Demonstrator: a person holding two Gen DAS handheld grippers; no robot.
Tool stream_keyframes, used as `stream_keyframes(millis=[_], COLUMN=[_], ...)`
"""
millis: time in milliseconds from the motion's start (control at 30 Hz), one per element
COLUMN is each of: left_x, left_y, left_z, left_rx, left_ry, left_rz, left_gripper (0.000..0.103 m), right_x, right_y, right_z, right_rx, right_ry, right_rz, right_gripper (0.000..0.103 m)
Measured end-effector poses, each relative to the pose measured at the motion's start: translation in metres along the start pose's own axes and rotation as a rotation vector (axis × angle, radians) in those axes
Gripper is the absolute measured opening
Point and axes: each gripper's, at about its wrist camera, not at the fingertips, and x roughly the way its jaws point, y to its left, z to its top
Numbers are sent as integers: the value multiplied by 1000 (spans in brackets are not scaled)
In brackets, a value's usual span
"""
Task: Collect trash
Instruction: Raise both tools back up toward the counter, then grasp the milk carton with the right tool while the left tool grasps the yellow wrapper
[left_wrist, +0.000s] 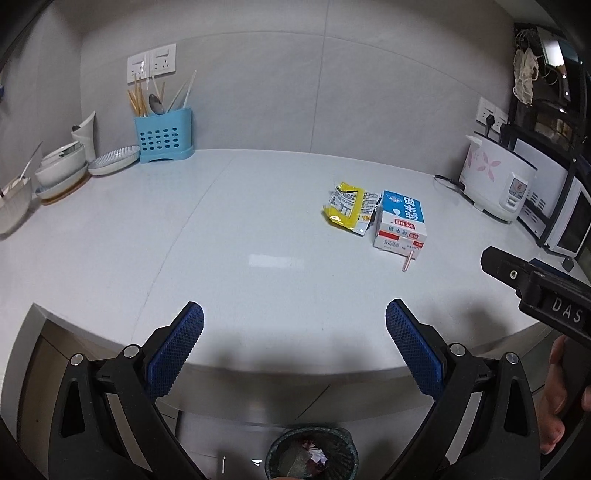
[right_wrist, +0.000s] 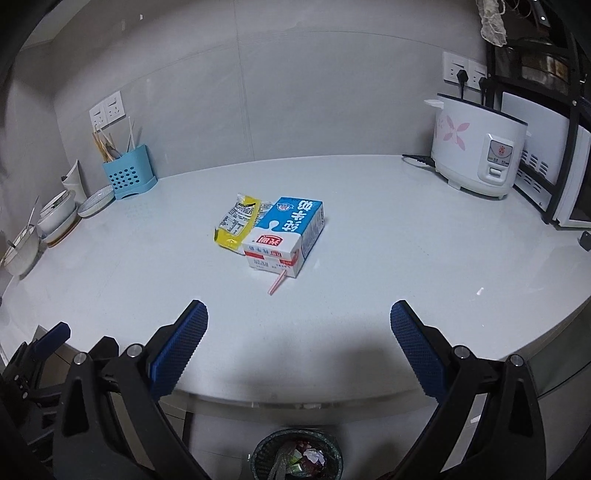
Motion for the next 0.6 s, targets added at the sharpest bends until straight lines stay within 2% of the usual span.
stream_keyframes(millis=[167,367,467,600], left_x=[28,64,80,99], left_y=[1,-1,-1,0], left_z=[23,45,53,60], left_rx=[8,27,35,41], left_ry=[2,20,32,47], left_rz=[-5,-3,0,9], left_gripper=[97,97,97,97], right_x=[38,101,131,157], right_y=[7,11,10,15], right_z=[31,61,68,72], right_rx=[26,89,111,116], right_ry=[33,130,180,204], right_rz=[-10,-52,-76,-96], right_gripper=[95,95,95,95])
